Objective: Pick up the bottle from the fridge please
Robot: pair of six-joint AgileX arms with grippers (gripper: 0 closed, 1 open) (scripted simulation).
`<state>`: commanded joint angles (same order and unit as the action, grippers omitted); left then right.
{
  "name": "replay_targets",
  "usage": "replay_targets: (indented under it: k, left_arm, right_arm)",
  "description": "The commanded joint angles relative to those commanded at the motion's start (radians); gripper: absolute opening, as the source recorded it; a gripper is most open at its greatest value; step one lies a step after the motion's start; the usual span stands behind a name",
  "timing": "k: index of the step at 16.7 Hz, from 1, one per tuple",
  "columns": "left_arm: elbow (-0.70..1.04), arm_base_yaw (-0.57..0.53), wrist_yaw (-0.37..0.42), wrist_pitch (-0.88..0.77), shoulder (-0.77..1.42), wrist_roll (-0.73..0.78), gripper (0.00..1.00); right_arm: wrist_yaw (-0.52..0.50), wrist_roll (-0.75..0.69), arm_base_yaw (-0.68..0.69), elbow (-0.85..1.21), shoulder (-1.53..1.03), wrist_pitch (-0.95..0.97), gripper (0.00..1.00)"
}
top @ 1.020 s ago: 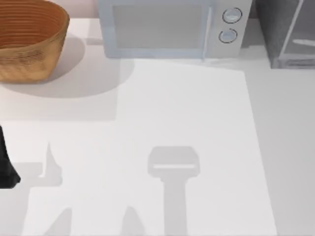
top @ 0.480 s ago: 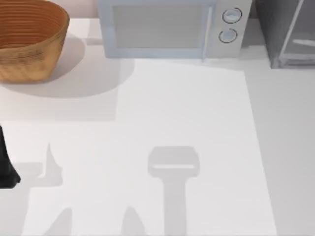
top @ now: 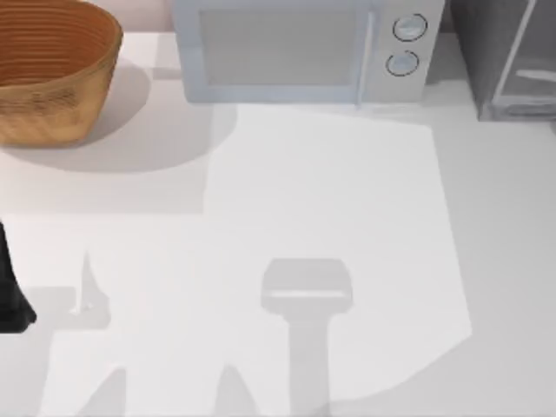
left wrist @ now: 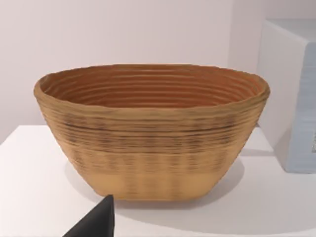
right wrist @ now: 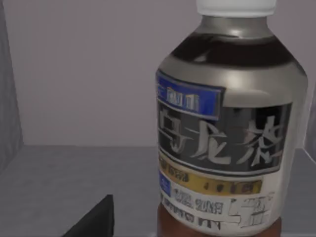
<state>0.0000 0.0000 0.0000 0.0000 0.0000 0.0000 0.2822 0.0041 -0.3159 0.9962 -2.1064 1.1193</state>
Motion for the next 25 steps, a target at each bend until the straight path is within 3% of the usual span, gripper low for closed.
replay_targets:
  k: [8, 15, 20, 25]
  left_arm:
    - [0.000, 0.000, 0.000, 0.000, 0.000, 0.000, 1.00]
    - [0.000, 0.000, 0.000, 0.000, 0.000, 0.000, 1.00]
    - [0.000, 0.000, 0.000, 0.000, 0.000, 0.000, 1.00]
    - [0.000, 0.000, 0.000, 0.000, 0.000, 0.000, 1.00]
  right_arm:
    - [-0.011, -0.001, 0.010, 0.044, -0.019, -0.033, 1.00]
    - [-0.046, -0.002, 0.043, 0.302, -0.157, -0.149, 1.00]
    - [-0.050, -0.002, 0.047, 0.323, -0.167, -0.163, 1.00]
    - [-0.050, -0.002, 0.047, 0.323, -0.167, -0.163, 0.62]
